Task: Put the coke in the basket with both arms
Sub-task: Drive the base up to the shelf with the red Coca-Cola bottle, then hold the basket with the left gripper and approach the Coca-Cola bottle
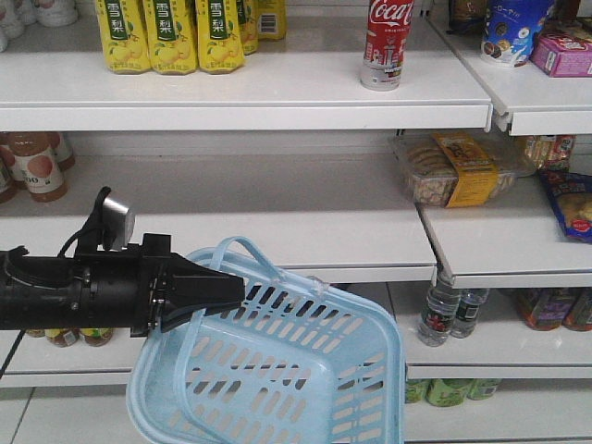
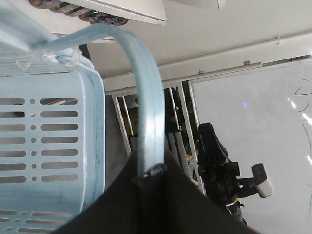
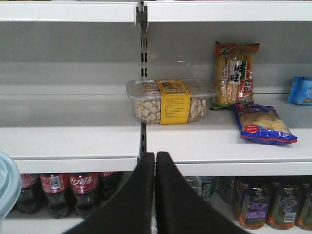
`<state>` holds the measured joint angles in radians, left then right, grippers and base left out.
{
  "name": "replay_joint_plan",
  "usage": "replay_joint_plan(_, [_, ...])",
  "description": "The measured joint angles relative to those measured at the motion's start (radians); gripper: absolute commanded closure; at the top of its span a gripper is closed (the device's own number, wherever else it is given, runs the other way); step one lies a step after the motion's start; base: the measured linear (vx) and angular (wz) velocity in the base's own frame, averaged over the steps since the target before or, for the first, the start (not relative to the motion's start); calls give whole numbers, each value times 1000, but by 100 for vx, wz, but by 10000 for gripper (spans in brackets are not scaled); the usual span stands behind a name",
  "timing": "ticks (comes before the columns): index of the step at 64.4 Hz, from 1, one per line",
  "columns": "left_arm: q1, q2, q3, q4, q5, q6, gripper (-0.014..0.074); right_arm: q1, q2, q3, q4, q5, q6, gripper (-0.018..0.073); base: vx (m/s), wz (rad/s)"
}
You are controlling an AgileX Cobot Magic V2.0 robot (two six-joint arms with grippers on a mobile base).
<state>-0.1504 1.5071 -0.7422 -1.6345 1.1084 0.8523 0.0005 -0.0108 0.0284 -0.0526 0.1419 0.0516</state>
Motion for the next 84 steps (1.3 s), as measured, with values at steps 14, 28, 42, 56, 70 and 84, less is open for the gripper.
replay_joint_plan(14, [0, 0, 0, 0, 0, 0, 603, 0, 0, 0, 0, 0, 0, 568, 4, -2])
replay_joint_plan(28, [0, 0, 0, 0, 0, 0, 603, 0, 0, 0, 0, 0, 0, 568, 6, 4])
replay_joint_plan(42, [0, 0, 0, 0, 0, 0, 603, 0, 0, 0, 0, 0, 0, 568, 8, 3])
replay_joint_plan(56, [0, 0, 0, 0, 0, 0, 603, 0, 0, 0, 0, 0, 0, 568, 8, 1])
replay_joint_plan(70, [0, 0, 0, 0, 0, 0, 603, 0, 0, 0, 0, 0, 0, 568, 7, 0])
replay_joint_plan(84, [0, 0, 0, 0, 0, 0, 603, 0, 0, 0, 0, 0, 0, 568, 5, 0])
